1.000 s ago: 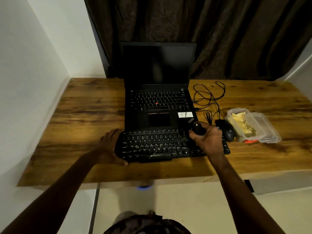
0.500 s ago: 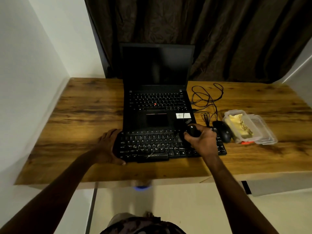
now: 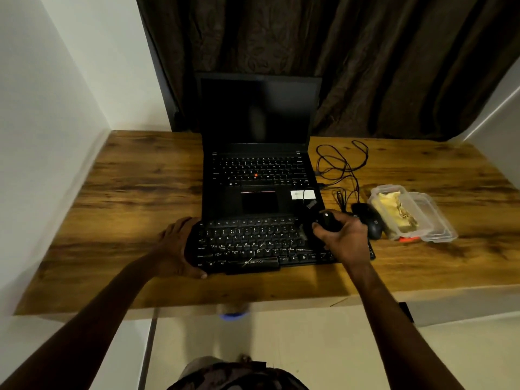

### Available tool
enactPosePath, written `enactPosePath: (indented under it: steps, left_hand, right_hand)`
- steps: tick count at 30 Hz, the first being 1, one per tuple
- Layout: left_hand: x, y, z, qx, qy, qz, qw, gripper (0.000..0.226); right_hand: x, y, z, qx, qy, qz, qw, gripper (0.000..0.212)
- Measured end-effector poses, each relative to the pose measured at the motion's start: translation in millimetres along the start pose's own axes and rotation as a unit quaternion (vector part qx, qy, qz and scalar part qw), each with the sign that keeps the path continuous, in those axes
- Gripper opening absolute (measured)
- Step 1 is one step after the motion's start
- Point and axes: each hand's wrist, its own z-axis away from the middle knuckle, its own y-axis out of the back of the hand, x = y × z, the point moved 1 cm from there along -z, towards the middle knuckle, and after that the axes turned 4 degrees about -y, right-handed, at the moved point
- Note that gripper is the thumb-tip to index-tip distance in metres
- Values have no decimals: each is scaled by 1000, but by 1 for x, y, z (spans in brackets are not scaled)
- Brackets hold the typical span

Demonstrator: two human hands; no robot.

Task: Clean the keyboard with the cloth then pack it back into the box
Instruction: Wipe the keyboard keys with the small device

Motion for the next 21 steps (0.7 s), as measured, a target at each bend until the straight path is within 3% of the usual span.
enactPosePath:
  steps: [3, 11, 15, 21]
  left_hand:
    - [-1, -2, 0, 6, 1, 1, 1000, 150]
    - [-1, -1, -1, 7, 1, 3, 1000, 150]
    - [-3, -2, 0, 5, -3, 19, 1000, 150]
    - [-3, -3, 1, 17, -14, 33, 999, 149]
  right_hand:
    - [1, 11, 2, 30, 10, 25, 999, 13]
    - [-19, -28, 24, -37, 23, -3, 999, 12]
    - [-7, -12, 16, 3, -17, -3, 1000, 21]
    - [-15, -10, 21, 18, 8, 33, 999, 18]
